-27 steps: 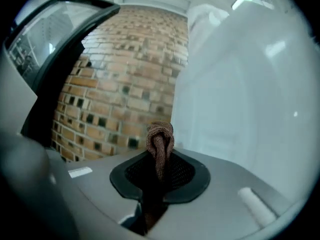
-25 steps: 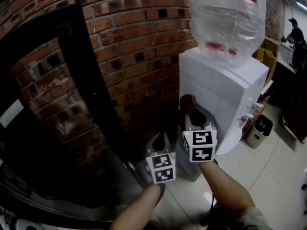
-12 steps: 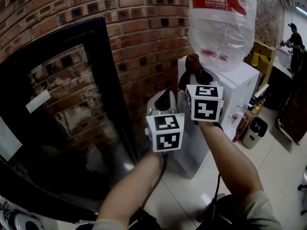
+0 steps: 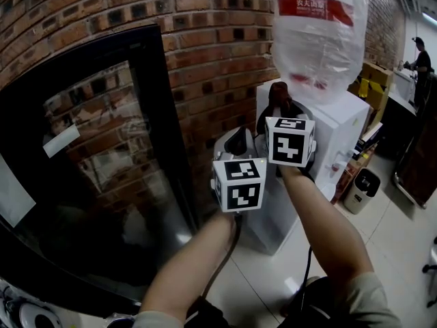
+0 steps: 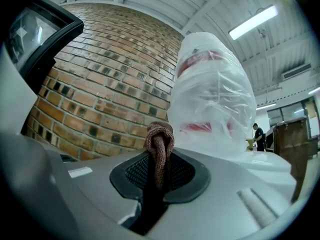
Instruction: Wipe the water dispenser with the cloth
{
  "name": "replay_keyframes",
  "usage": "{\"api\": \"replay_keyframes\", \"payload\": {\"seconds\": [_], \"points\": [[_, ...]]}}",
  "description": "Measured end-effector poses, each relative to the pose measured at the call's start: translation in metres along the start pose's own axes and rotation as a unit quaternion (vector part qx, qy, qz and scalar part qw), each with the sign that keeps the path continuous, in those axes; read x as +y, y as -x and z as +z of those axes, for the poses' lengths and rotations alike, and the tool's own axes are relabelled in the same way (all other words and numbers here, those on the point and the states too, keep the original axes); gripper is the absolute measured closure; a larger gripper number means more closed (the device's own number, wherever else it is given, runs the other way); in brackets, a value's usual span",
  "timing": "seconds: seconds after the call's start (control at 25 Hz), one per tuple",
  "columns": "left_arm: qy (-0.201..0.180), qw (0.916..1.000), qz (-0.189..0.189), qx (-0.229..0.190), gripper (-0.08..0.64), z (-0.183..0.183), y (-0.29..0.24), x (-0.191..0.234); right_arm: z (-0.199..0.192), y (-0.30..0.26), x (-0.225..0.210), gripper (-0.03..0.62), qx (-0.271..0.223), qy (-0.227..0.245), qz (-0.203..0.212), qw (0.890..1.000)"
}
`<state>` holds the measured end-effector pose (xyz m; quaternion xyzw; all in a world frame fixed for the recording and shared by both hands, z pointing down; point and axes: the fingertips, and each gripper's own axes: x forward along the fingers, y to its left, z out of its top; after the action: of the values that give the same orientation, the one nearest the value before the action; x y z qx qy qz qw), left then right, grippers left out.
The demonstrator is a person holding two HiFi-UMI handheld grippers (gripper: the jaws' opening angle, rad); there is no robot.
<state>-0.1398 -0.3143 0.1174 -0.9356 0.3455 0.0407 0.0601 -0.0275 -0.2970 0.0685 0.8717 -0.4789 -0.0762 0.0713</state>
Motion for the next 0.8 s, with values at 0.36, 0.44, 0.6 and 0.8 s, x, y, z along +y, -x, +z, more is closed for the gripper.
{"api": "replay_keyframes", "payload": {"seconds": [0.36,0.44,0.6,0.8], "points": [[0.015,0.9996,0.009,0.024,0.56,-0.033,0.0,0.008,-0.037,0.002,0.004,0.521,0.025,-0.006,0.001,1.0],[0.02,0.9992,0.008,0.033,0.56,-0.046,0.002,0.008,-0.051,0.003,0.005,0.522,0.034,-0.011,0.001,0.999],[0.025,0.9983,0.006,0.053,0.56,-0.076,0.004,0.005,-0.081,0.005,0.008,0.52,0.052,-0.017,0.0,0.999],[0.032,0.9965,0.009,0.077,0.56,-0.116,0.007,0.002,-0.12,0.007,0.015,0.522,0.078,-0.02,0.006,0.997]]}}
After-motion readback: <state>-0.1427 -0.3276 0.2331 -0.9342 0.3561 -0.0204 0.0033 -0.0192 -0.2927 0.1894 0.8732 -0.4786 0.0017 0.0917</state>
